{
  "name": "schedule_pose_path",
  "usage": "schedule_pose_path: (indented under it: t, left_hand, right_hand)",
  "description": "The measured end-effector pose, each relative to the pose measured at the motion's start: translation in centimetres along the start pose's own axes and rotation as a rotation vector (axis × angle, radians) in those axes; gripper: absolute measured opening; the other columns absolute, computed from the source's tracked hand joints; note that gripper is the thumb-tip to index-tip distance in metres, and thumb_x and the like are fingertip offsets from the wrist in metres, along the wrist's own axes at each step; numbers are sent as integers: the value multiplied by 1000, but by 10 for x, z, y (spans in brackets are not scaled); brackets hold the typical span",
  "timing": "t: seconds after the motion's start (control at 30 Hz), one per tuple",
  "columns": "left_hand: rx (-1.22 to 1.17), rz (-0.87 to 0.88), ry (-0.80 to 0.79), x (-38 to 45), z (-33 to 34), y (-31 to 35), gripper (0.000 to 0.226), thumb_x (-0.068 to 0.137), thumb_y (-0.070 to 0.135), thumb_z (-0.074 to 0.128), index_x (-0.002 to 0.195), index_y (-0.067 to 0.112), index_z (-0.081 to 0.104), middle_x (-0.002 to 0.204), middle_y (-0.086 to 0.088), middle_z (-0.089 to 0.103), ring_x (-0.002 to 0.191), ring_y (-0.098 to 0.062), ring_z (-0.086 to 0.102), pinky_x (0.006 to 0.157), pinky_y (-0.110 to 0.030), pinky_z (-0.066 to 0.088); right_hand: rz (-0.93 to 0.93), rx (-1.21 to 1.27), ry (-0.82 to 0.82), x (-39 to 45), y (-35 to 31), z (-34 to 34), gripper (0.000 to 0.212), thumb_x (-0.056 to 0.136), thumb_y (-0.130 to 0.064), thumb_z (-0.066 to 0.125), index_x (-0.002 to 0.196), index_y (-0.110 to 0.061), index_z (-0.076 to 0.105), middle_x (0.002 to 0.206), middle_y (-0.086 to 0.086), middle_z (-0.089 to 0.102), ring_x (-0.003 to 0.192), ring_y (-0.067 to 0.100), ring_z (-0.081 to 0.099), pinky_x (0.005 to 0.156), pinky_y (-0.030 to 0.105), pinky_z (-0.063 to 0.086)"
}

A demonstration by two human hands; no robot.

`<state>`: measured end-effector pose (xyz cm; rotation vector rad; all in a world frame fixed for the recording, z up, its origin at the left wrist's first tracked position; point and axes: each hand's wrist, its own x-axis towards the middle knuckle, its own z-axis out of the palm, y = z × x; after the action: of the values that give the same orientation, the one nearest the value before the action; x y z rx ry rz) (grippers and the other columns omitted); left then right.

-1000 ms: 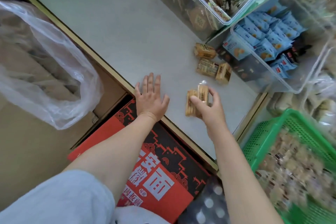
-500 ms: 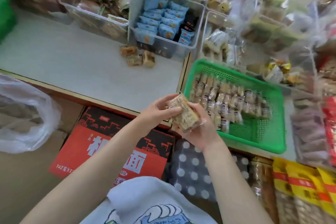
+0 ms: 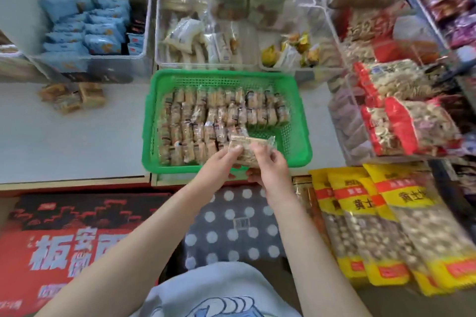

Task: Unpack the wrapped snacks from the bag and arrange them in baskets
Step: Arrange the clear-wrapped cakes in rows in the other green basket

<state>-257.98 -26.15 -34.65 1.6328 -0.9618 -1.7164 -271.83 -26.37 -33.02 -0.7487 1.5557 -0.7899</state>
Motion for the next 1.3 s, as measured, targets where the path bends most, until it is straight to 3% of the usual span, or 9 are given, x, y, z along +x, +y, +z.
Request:
schedule_pose_path:
  t: [0.13, 0.23, 0.33, 0.43, 0.57, 0.8, 0.97, 1.2, 1.3]
  left_hand:
    - [198, 96, 140, 18, 24, -2, 50, 103, 54, 36, 126, 18, 63, 119, 7, 62, 111, -15, 57, 93, -35, 41]
    - [692, 152, 238, 30, 12, -18, 65, 97, 67, 27, 134, 23, 58, 135, -3, 59, 131, -25, 48, 113, -49, 27]
    - [951, 81, 292, 28, -12, -41, 68, 94, 72, 29, 148, 32, 44, 155, 6, 40, 145, -15, 29, 122, -45, 2]
    - [1058, 93, 298, 24, -22, -51, 85, 79, 78, 8, 148, 41, 39, 158, 16, 31, 147, -10, 19, 119, -39, 4]
    - [1067, 58, 275, 25, -23, -54, 85, 77, 77, 2, 149, 46, 35, 162, 17, 22, 150, -11, 8, 118, -40, 5]
    - [1067, 9, 259, 26, -21, -49, 63, 100, 65, 28, 157, 45, 10, 166, 17, -5, 153, -10, -7, 122, -40, -1]
    - [1074, -3, 239, 27, -23, -49, 65, 100, 65, 26, 158, 44, 6, 166, 18, -8, 153, -10, -7, 122, -41, -1]
    - [1017, 27, 204, 26, -25, -45, 67, 98, 66, 32, 158, 43, 12, 166, 17, -6, 153, -12, -5, 122, -42, -2]
    - [598, 113, 184, 15, -37, -33, 69, 88, 66, 40, 151, 38, 38, 166, 15, 5, 152, -7, 6, 120, -42, 8]
  right_hand:
    - [-21, -22, -66, 15, -6, -29, 59, 69, -45, 82, 117, -17, 63, 110, 4, 71, 98, 21, 70, 86, 40, 59]
    - [-102, -254, 131, 46, -16, -41, 40, 81, -34, 78, 111, -14, 61, 104, 2, 67, 89, 18, 64, 73, 27, 50]
    - [-133, -605, 258, 84, -19, -41, 49, 81, -35, 78, 115, -7, 56, 114, 8, 56, 89, 22, 54, 73, 29, 39]
    - [-97, -705, 177, 113, -13, -21, 57, 86, -39, 75, 123, -3, 52, 125, 12, 50, 91, 23, 51, 72, 30, 40]
    - [39, -702, 16, 137, 3, 2, 69, 97, -46, 61, 149, -6, 40, 155, 18, 38, 134, 33, 47, 101, 41, 47]
    - [310, -260, -73, 146, -8, 14, 72, 103, -19, 55, 158, -12, 10, 160, 14, 26, 108, 31, 63, 82, 38, 61]
    - [296, -279, -30, 147, -4, 16, 69, 101, -22, 59, 154, -8, 18, 156, 16, 32, 125, 36, 55, 84, 44, 61]
    - [257, -313, -69, 114, -14, -2, 66, 99, -24, 62, 150, 2, 31, 101, 25, 71, 66, 28, 74, 50, 30, 58]
    - [75, -378, 59, 91, -20, 5, 54, 99, -18, 57, 146, -11, 32, 85, 14, 70, 52, 20, 64, 43, 26, 48]
